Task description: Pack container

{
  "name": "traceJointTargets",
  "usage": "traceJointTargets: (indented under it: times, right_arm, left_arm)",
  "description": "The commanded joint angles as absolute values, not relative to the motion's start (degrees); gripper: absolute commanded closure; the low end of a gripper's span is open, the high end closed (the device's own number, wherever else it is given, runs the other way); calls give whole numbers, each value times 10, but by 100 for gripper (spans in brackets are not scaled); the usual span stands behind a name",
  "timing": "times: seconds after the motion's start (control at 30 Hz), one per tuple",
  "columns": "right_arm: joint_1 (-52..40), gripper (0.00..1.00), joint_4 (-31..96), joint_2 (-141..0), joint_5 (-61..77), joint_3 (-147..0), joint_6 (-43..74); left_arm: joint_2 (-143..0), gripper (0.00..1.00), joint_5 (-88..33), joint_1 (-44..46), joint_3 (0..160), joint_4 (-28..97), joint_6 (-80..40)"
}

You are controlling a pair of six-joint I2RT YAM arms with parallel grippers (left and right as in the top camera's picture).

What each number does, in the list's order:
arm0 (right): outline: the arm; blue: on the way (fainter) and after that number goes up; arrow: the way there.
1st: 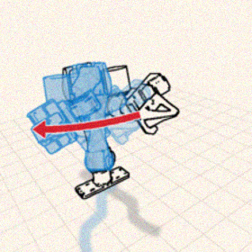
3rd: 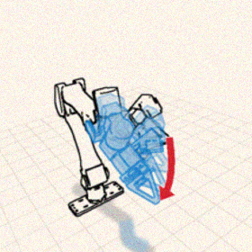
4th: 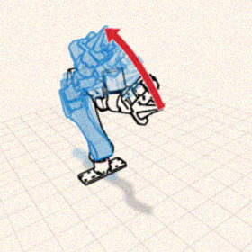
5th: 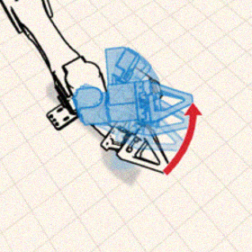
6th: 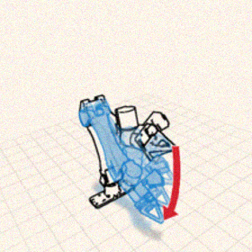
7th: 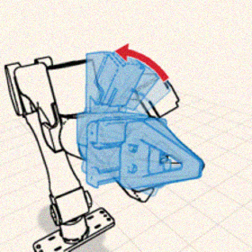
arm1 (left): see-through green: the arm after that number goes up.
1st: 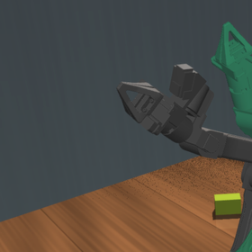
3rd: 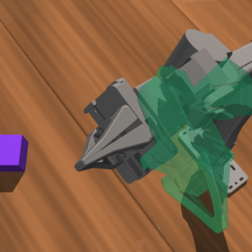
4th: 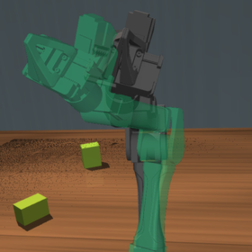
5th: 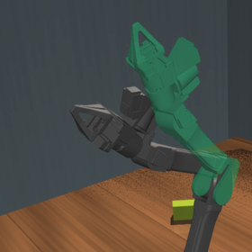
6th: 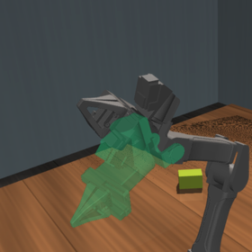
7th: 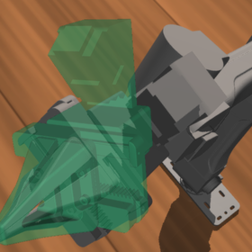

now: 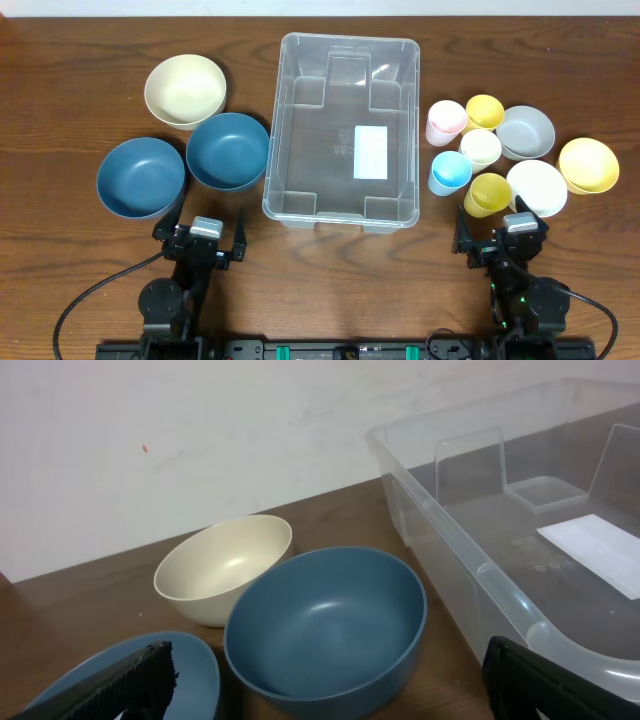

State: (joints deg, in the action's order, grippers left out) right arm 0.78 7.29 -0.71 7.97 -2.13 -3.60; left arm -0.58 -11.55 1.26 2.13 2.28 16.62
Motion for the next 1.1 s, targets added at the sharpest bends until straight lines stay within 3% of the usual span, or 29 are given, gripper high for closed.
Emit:
traceJointTargets:
  times: [0.0,0.33,0.57,1.07]
  right_arm:
    - [3,1,75,-5,79,-21,-39]
    - [3,1,75,-5,79,-21,-39]
    - [3,1,75,-5,79,-21,-39]
    - [3,1,75,-5,79,-21,-39]
  left_arm:
    - [-2,2,-109,14,2,27,175]
    - [-2,2,-111,14,2,23,175]
    - [-2,2,-111,14,3,-124,115]
    - [-15,2,-112,14,61,-170,117]
